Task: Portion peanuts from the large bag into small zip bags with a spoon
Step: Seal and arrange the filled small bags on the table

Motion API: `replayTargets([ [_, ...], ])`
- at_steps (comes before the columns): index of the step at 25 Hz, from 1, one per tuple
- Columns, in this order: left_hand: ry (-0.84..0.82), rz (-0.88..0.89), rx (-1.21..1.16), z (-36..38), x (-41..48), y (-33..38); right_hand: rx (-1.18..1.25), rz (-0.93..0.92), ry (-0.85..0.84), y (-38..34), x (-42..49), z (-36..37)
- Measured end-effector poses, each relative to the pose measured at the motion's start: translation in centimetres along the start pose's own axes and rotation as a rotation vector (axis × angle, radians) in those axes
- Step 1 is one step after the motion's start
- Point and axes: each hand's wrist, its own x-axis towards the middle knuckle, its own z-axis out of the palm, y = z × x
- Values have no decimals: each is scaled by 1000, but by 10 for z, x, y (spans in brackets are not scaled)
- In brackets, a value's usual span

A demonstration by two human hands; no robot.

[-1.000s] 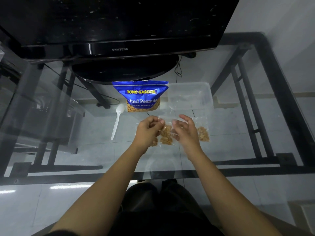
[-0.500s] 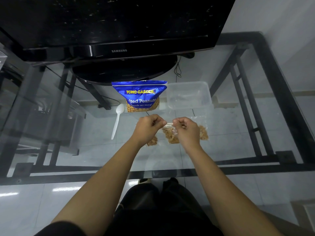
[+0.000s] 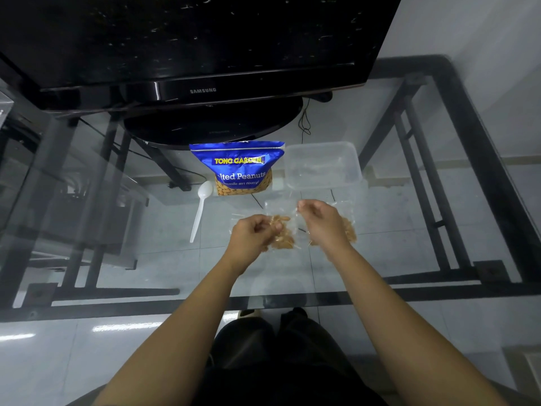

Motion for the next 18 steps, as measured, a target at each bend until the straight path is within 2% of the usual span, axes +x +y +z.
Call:
replayTargets([
  [2,101,13,185,2,5,-3,-453,-135,141,12,10,-7],
  [4,142,33,392,6,10,-5,-620,-97,146,22,18,-11],
  [6,145,1,488,11,13,-5,-654,-68,114,27,20,-8],
  [8,166,2,643,19,16,-4,-647,-75,159,31,20,-3],
  [12,212,81,913,27,13,-2,-607,-104,210,34,22,-2],
  [18,320,203,744,26,6,7,-519,-84,217,34,21,-2],
])
